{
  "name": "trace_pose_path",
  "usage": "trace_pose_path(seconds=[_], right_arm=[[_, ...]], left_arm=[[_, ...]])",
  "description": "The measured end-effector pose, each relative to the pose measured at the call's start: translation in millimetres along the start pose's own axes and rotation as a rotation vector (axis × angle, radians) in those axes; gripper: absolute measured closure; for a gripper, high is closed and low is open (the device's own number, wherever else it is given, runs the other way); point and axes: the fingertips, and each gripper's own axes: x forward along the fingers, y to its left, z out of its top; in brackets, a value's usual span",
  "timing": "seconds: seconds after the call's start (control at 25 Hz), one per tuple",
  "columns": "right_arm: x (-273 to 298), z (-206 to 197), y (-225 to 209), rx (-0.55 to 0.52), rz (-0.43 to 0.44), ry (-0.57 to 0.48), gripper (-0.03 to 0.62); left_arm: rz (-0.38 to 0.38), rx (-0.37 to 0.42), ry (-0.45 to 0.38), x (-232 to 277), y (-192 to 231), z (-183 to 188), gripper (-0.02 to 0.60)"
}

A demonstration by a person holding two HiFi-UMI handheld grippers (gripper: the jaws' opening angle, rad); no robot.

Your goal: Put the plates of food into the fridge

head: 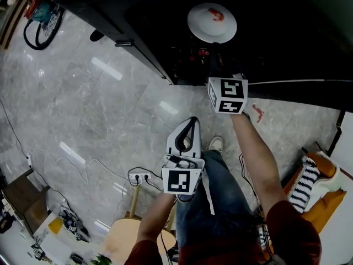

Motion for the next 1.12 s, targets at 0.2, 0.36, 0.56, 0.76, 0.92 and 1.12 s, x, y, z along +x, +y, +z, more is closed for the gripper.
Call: trace_pose_path(seconds=[0.2,0.36,0.56,0.76,0.92,1.12], right_arm=[[1,1,0,0.001,-0.003,-0.011,0.583],[2,2,0,0.009,-0.004,-0.026,0.583],[2,2,1,0.017,-0.003,-0.036,0.583],[1,2,1,0.038,0.005,-0.027,0.583],[-7,10,1,0.062,0.014,-0.046,0.583],[-25,25,8,0.066,0.046,-0.086,0.583]], left_arm=[[-0.002,-0.01,0.003,0,0,0,0.575],[0.01,0.004,-0.027,-1,4,4,0.575],[0.026,0.015,-0.047,-3,9,9,0.575],[0.04,0.005,-0.054,-3,15,14,0.575],[0.049,0.002,-0.061,-4,19,17,0.575],[0.057,0.005,-0.067,-3,20,19,0.575]])
